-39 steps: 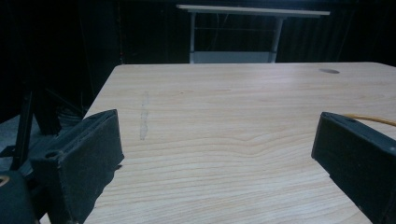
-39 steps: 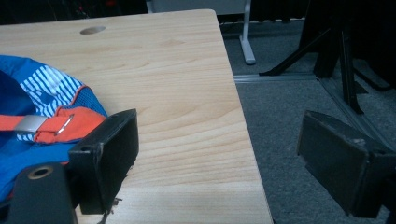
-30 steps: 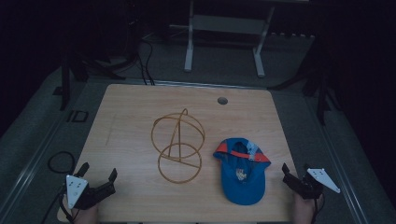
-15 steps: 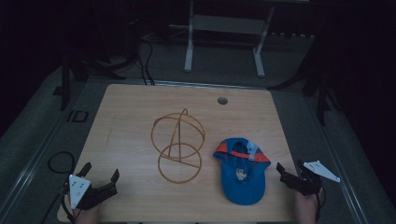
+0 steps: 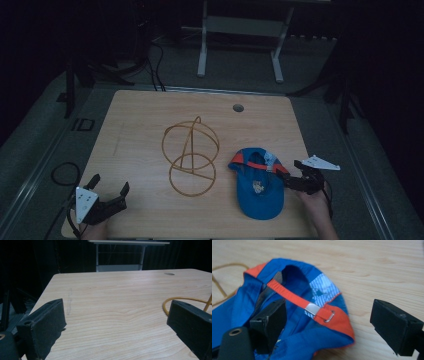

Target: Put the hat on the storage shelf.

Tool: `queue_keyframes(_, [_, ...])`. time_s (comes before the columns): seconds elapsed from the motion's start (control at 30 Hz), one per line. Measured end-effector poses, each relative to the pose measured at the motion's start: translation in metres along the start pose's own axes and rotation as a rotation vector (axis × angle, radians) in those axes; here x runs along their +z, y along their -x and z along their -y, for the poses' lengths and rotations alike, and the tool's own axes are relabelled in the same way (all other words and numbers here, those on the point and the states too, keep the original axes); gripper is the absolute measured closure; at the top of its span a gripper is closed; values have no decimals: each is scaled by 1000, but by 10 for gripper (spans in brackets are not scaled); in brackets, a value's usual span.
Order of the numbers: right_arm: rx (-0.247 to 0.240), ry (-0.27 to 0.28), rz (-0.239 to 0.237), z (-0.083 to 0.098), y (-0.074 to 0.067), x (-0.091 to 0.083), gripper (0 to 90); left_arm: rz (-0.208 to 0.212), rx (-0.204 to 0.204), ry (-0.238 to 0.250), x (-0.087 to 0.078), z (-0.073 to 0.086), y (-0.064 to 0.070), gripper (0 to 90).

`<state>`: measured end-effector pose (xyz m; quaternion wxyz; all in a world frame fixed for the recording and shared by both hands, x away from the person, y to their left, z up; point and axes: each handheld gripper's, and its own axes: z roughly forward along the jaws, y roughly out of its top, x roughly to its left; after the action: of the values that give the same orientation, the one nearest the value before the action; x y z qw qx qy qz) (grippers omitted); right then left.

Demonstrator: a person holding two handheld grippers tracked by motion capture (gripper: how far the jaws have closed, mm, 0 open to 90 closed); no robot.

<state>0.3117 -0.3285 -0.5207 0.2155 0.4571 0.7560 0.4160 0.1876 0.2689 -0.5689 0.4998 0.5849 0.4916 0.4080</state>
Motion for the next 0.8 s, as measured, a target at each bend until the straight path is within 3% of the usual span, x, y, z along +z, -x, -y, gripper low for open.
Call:
queue_keyframes(0.27, [-61, -40, 6, -8, -1, 23, 278, 10, 8, -5, 0, 0, 1, 22])
queue_keyframes(0.33, [-78, -60, 1, -15, 0, 36, 331, 17, 9, -7, 1, 0, 2, 21])
queue_keyframes(0.7, [-84, -133, -13, -18, 1, 67, 381, 25, 15, -12, 1, 0, 2, 21])
queue_keyframes(0.8, [-131, -157, 0, -16, -5, 73, 437, 24, 13, -13, 1, 0, 2, 22])
